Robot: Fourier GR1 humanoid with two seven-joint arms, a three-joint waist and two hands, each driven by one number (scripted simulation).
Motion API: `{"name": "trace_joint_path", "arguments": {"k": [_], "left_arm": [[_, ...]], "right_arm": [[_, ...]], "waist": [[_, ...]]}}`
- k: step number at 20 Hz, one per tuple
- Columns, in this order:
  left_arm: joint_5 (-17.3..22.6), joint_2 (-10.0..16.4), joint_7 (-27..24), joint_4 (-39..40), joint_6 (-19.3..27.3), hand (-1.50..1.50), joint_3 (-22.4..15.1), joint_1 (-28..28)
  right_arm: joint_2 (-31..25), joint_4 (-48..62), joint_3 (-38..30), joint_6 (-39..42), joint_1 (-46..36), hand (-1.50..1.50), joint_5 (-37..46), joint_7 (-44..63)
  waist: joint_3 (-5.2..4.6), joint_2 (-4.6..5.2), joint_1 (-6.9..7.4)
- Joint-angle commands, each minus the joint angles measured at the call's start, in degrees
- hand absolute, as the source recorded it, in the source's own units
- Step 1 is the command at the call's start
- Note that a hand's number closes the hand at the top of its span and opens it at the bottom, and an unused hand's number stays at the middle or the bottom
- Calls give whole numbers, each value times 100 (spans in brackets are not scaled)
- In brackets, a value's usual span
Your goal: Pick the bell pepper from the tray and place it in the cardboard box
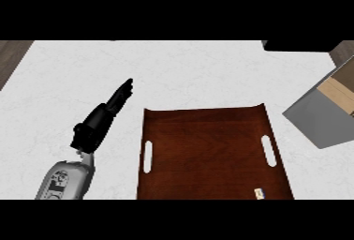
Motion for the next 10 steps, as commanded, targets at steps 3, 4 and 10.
{"name": "trace_joint_path", "arguments": {"k": [3, 4, 10], "left_arm": [[27, -53, -65, 29, -91, 0, -68, 119], [-228, -138, -245, 149, 125, 0, -138, 22], [-185, -119, -91, 25, 38, 0, -97, 18]], "right_arm": [[0, 149, 520, 873, -1065, 150, -142, 141], [223, 242, 672, 762, -1099, 150, 67, 10], [716, 847, 1373, 408, -2804, 150, 1018, 688]], "waist": [[-1, 21, 135], [-1, 10, 51], [-3, 10, 86]]}}
